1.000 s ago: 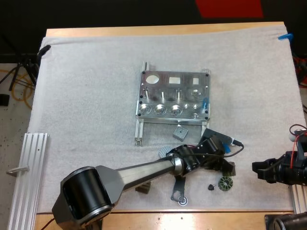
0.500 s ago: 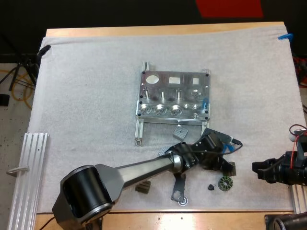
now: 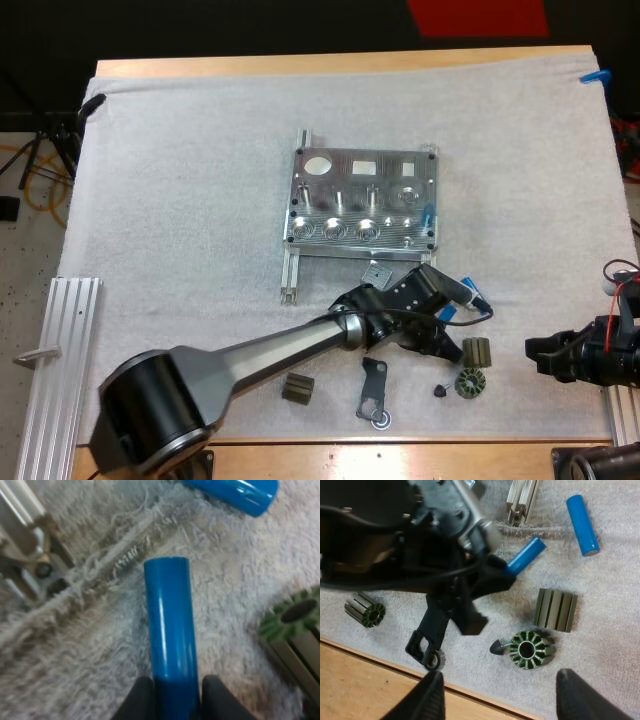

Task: Load cells from right to left

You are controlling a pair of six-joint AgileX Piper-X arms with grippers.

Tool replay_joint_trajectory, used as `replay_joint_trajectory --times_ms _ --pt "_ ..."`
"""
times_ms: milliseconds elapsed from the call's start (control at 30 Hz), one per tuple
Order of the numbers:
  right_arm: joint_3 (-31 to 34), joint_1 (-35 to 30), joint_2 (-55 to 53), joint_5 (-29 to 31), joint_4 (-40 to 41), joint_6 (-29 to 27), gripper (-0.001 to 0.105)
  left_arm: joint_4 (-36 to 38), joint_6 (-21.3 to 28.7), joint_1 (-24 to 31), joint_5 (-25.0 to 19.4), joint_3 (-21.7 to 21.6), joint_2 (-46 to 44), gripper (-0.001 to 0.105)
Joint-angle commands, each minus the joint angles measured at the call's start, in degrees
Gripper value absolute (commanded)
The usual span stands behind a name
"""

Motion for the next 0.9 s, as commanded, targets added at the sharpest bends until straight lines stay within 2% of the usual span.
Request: replay_joint_trajectory --times_ms 0,167,233,433,567,733,867 --pt "0.01 -0.13 -0.28 -0.46 0.08 -0.24 0.050 1.30 2.85 0.19 -1.66 -0.19 -2.40 0.009" --pt "0.01 -0.13 -0.28 -0.75 0.08 -0.24 0.050 5.79 11.24 0.19 -5.42 -0.19 -7.26 0.009" --pt "0.01 -0.13 -0.28 -1.92 0.08 -0.24 0.050 8.04 18.56 0.19 -5.45 -0.19 -10.04 0.009" --pt "0.01 -0.13 -0.28 -7.89 0.08 0.02 0.050 13.30 33.07 0.19 -5.20 -0.19 -16.40 0.009" --pt "0.01 -0.13 -0.28 -9.07 -0.05 0.29 0.050 15.50 37.42 0.19 -4.99 -0.19 -20.18 0.009" --pt "0.01 -0.13 -0.28 -14.24 -1.42 1.18 0.050 18.11 40.95 0.19 4.26 -0.19 -24.91 0.009" --pt "0.01 -0.13 -0.28 -14.99 -2.50 3.06 0.050 18.87 41.44 0.19 7.83 -0.19 -27.80 0.009"
